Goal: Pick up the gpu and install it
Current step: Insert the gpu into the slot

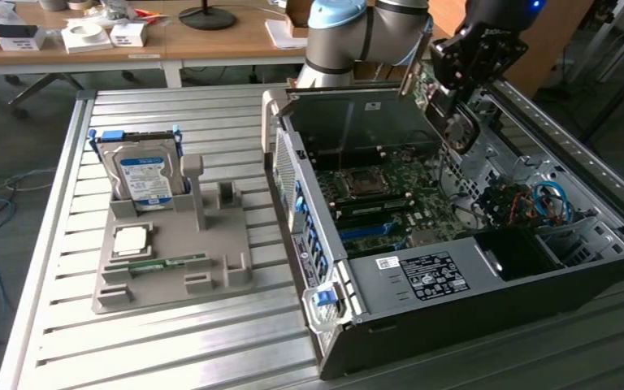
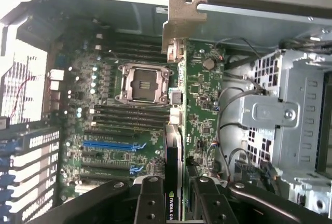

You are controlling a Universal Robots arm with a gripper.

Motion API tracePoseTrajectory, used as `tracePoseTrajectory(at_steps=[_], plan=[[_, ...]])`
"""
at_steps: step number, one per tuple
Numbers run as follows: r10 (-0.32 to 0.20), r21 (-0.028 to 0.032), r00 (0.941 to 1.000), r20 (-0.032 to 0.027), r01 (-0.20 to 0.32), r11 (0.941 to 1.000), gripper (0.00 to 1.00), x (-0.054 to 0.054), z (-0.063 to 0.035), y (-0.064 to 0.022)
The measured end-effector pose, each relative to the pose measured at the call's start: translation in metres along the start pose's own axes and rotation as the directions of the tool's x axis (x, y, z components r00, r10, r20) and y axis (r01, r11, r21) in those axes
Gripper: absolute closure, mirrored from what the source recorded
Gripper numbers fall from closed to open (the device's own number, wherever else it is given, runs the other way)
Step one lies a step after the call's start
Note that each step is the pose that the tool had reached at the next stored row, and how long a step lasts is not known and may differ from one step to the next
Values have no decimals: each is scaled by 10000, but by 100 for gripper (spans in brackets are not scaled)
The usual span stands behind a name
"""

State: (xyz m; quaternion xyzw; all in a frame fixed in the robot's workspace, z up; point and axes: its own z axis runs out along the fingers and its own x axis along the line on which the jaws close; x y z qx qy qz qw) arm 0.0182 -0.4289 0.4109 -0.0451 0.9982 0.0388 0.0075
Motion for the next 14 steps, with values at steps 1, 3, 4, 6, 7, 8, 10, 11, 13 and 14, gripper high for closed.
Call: tracePoseTrajectory(at_steps=[1, 3, 4, 6, 7, 8, 10, 11, 13, 14], plan=[[-157, -3, 9999, -12, 157, 9999, 74, 0, 0, 0], [-497, -9, 9988, -38, 497, 9988, 74, 0, 1, 0], [-661, -12, 9978, -51, 661, 9978, 74, 0, 2, 0], [-990, -18, 9951, -76, 990, 9951, 74, 0, 3, 0], [-1153, -22, 9933, -88, 1153, 9933, 74, 0, 3, 0], [-1317, -27, 9912, -101, 1317, 9913, 74, 0, 4, 0], [-1656, -36, 9861, -126, 1655, 9862, 74, 0, 5, 0], [-1820, -41, 9832, -138, 1820, 9833, 74, 0, 6, 0], [-2147, -51, 9765, -163, 2147, 9767, 74, 0, 7, 0], [-2312, -57, 9727, -175, 2311, 9729, 74, 0, 7, 0]])
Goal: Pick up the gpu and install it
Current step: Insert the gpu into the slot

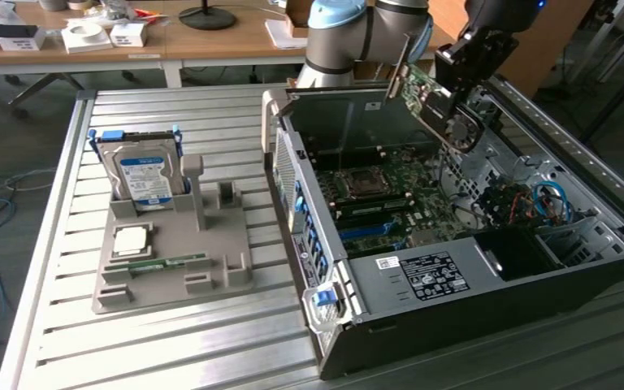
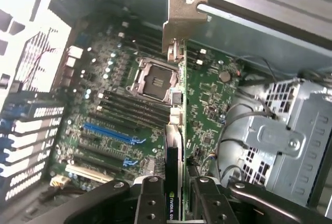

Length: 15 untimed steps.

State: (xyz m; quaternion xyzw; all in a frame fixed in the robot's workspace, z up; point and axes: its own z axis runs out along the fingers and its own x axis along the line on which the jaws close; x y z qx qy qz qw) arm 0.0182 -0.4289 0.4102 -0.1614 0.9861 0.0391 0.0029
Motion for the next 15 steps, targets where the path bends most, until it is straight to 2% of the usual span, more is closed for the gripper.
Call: tracePoseTrajectory(at_steps=[4, 8, 12, 15], plan=[[-690, -12, 9976, -53, 690, 9976, 74, 0, 2, 0], [-1345, -26, 9909, -103, 1345, 9909, 74, 1, 5, -1], [-1959, -35, 9805, -153, 1959, 9806, 74, 0, 7, -1], [-2425, -46, 9700, -190, 2425, 9701, 74, 0, 9, -1]])
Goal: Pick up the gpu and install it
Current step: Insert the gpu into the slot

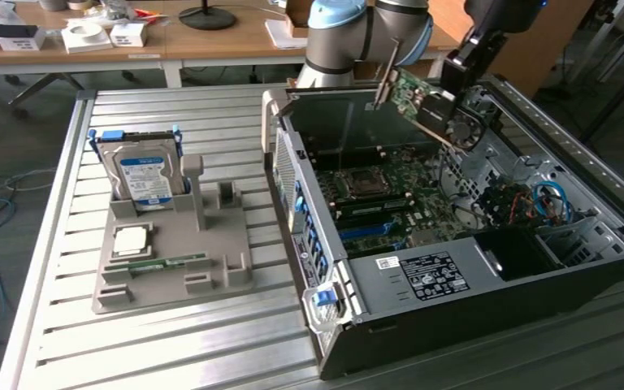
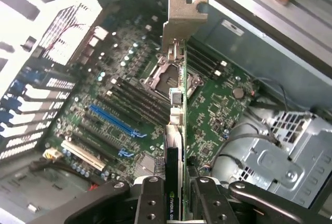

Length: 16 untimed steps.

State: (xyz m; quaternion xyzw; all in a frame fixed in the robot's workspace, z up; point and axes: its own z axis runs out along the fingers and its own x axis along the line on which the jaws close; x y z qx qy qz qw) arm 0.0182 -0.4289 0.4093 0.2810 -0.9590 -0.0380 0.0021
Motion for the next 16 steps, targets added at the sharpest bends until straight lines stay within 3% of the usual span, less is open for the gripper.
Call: tracePoseTrajectory(at_steps=[4, 8, 12, 16], plan=[[-626, -6, 9980, -50, 626, 9980, 74, 0, 3, 0], [-1268, -17, 9919, -101, 1268, 9919, 74, 0, 6, -1], [-1902, -31, 9816, -151, 1902, 9817, 74, 0, 9, -1], [-2530, -48, 9673, -199, 2529, 9675, 74, 0, 12, -1]])
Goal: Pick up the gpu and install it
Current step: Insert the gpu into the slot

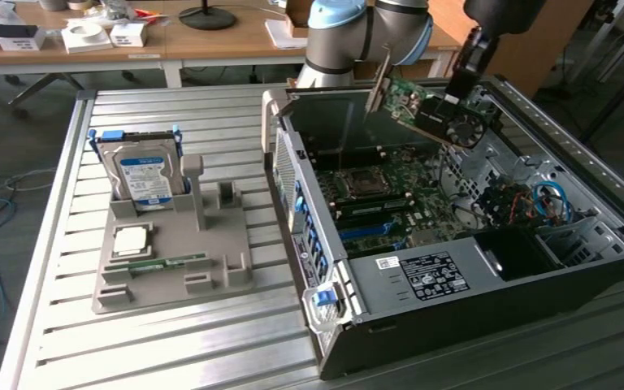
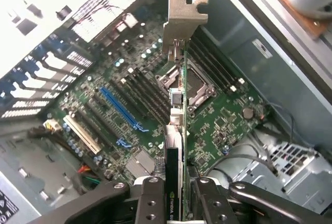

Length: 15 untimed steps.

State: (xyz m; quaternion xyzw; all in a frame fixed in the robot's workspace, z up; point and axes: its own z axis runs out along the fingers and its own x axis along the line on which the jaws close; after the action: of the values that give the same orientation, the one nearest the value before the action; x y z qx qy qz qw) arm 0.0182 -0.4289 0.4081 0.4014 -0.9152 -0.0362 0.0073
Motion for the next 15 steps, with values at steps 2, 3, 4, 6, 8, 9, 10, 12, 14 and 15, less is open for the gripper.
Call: tracePoseTrajectory(at_steps=[2, 3, 4, 6, 8, 9, 10, 12, 14, 15], plan=[[-337, -4, 9994, -26, 337, 9994, 74, 0, 1, 0], [-514, -7, 9987, -40, 514, 9987, 74, 0, 2, 0], [-682, -9, 9977, -53, 682, 9977, 74, 0, 3, 0], [-1023, -15, 9947, -79, 1023, 9948, 74, 0, 5, 0], [-1363, -23, 9906, -103, 1363, 9907, 74, 0, 7, -1], [-1545, -27, 9879, -117, 1545, 9880, 74, 0, 8, -1], [-1717, -32, 9851, -128, 1717, 9851, 74, 0, 9, -1], [-2061, -42, 9784, -153, 2060, 9785, 74, 0, 11, -1], [-2404, -53, 9705, -177, 2403, 9707, 74, 0, 13, -1], [-2573, -59, 9662, -188, 2572, 9663, 74, 0, 14, -1]])
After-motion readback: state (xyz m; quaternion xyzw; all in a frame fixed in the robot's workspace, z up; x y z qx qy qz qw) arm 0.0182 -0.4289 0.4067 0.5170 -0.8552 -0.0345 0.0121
